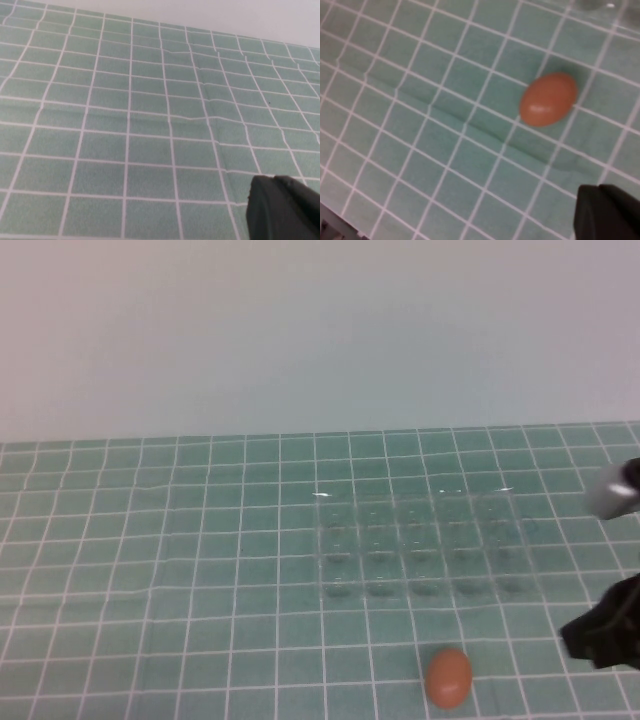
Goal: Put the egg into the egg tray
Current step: Pick up the egg
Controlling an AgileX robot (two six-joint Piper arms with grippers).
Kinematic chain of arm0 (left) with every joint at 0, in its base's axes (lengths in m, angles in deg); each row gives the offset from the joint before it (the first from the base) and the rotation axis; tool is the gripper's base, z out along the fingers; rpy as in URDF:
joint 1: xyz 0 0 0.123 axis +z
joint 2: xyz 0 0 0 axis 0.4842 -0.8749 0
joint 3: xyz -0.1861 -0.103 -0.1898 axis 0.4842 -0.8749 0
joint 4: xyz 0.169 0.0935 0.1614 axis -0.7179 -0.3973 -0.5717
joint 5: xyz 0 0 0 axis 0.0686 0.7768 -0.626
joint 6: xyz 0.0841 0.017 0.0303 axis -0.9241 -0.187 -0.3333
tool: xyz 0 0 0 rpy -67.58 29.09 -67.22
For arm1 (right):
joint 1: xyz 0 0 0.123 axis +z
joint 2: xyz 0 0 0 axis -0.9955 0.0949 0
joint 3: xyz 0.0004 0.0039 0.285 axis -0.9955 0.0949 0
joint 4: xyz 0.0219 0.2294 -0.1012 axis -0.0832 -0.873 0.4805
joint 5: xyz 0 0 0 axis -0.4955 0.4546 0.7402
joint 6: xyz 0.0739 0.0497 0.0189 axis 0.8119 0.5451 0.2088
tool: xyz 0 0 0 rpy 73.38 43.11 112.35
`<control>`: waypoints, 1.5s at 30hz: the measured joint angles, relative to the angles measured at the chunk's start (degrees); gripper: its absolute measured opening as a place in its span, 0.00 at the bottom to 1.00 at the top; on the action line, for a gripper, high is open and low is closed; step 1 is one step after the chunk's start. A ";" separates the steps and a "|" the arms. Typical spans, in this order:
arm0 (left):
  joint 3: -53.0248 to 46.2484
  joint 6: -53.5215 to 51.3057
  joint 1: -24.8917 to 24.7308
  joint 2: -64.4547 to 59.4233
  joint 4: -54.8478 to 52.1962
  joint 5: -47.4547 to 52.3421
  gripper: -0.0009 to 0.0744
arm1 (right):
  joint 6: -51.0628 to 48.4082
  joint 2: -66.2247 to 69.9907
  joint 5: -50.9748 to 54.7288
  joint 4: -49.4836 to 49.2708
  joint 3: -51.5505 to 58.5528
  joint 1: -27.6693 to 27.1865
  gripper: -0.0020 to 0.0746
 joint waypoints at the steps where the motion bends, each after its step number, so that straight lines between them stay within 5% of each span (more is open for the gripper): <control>1: 0.00 0.00 0.00 0.00 0.00 0.00 0.01 | 0.15 0.89 -0.70 -0.12 -0.14 1.10 0.02; 12: 0.00 0.00 0.00 0.00 0.00 0.00 0.01 | 15.48 11.01 -7.46 0.94 -1.08 11.47 0.02; 19: 0.00 0.00 0.00 0.00 0.00 0.00 0.01 | 26.67 15.42 -13.27 4.88 -1.08 12.81 0.04; 22: 0.00 0.00 0.00 0.00 0.00 0.00 0.01 | 27.74 18.25 -14.41 4.63 -1.08 12.85 0.14; 30: 0.00 0.00 0.00 0.00 0.00 0.00 0.01 | 28.32 25.29 -18.24 0.24 -1.08 12.94 0.60; 37: 0.00 0.00 0.00 0.00 0.00 0.00 0.01 | 28.32 26.33 -22.58 0.01 -2.53 12.94 0.66; 45: 0.00 0.00 0.00 0.00 0.00 0.00 0.01 | 30.61 31.34 -15.40 4.29 -10.41 12.94 0.66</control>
